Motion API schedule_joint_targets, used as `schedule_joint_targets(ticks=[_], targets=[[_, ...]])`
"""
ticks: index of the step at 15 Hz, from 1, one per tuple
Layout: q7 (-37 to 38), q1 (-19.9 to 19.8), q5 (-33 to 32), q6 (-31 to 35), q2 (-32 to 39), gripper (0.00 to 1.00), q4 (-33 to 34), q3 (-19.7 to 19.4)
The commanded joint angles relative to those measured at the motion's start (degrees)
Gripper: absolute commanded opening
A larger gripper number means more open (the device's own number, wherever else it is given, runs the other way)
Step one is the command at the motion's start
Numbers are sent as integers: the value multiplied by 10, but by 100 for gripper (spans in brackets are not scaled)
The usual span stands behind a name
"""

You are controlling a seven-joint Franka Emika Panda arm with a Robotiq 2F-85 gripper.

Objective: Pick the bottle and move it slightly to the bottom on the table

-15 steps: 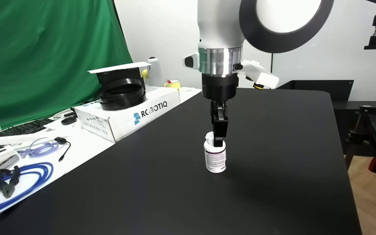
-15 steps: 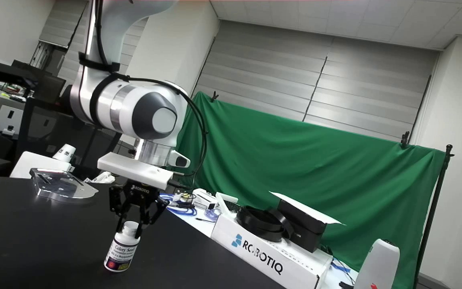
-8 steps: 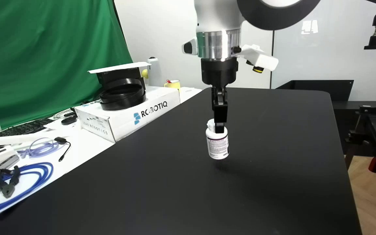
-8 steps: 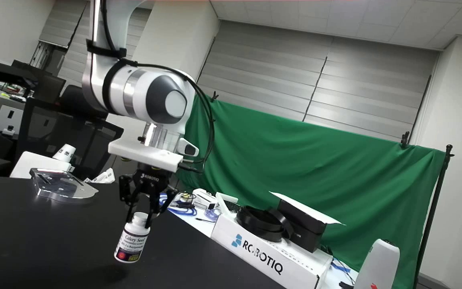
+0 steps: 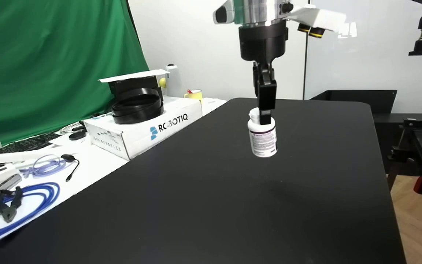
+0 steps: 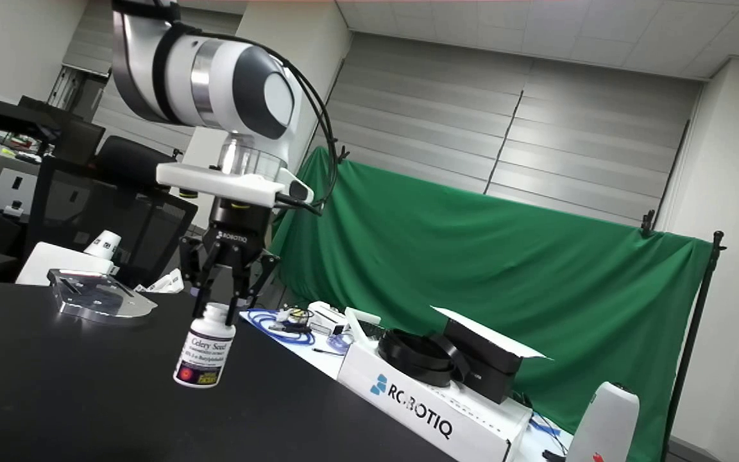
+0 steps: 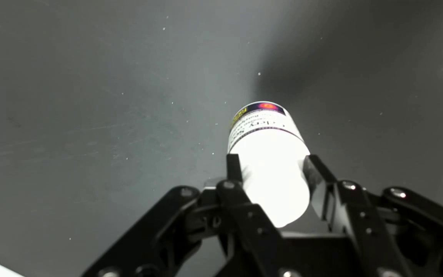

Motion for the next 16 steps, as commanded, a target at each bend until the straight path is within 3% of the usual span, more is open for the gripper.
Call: schedule_joint_targets(ticks=[1, 4, 7, 9, 16], targets=[[46, 0, 0, -21, -90, 19, -76, 15], [48, -3, 25, -15, -134, 19, -125, 20], [46, -5, 52, 36, -163, 19, -177, 16], [45, -8, 68, 54, -127, 19, -152, 17], [43, -16, 59, 125, -60, 19, -155, 20]])
